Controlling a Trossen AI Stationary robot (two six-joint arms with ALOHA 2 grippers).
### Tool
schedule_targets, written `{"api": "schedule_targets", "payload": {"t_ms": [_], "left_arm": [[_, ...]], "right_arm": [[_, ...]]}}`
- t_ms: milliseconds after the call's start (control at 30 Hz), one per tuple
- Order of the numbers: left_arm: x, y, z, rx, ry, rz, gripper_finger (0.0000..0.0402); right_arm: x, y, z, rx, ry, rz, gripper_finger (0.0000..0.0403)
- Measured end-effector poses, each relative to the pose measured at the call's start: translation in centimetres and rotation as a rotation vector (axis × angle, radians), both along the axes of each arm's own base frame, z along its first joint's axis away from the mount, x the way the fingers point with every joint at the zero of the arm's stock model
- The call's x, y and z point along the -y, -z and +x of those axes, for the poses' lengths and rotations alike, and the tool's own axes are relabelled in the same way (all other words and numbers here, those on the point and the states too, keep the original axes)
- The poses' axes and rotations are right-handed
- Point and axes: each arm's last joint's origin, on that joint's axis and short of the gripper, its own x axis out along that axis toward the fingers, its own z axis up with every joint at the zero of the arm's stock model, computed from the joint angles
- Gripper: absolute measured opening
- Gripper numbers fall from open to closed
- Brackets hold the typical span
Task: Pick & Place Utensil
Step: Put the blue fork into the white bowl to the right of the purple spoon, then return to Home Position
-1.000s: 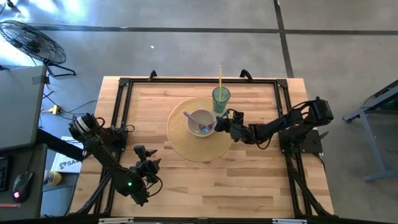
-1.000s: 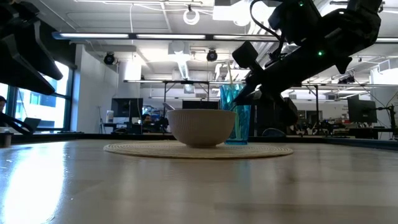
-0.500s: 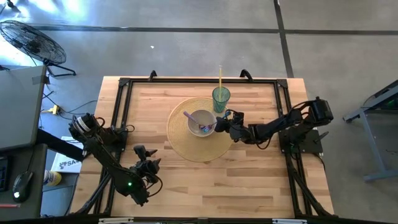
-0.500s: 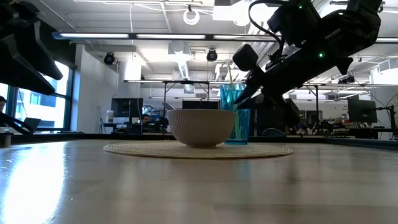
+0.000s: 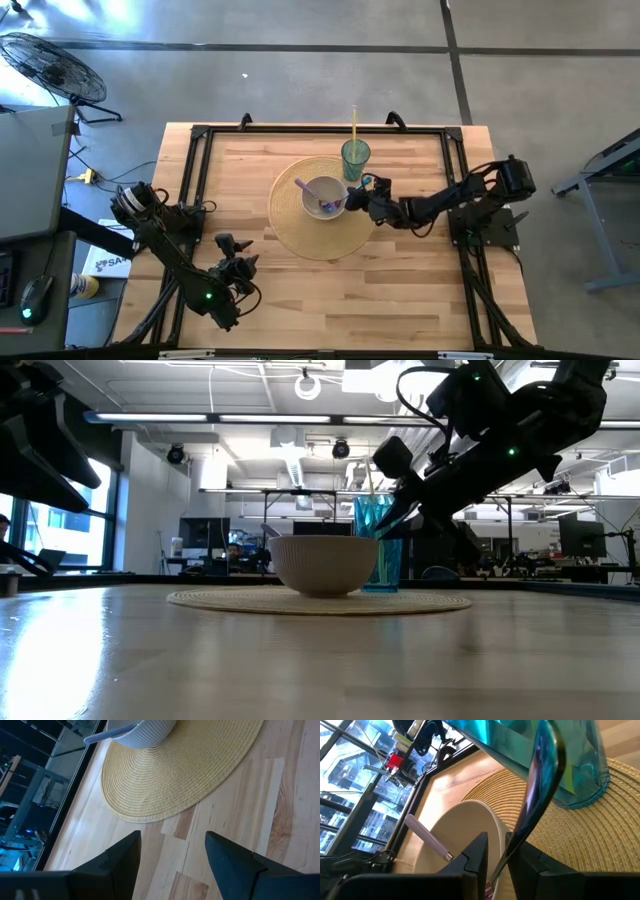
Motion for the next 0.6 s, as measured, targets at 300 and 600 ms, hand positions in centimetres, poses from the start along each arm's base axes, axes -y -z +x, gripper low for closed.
{"api": "schedule_targets", "payload": {"t_ms": [300, 600], "left_arm": [[0.00, 0.00, -0.01, -0.001, 0.000, 0.000, 0.0215], [-0.01, -0.01, -0.01, -0.002, 0.000, 0.000, 0.0215]], "right_arm": [[0.45, 0.32, -0.11, -0.035, -0.015, 0.021, 0.0073], [0.68, 0.37, -0.17, -0.047, -0.005, 0.012, 0.0114]]}}
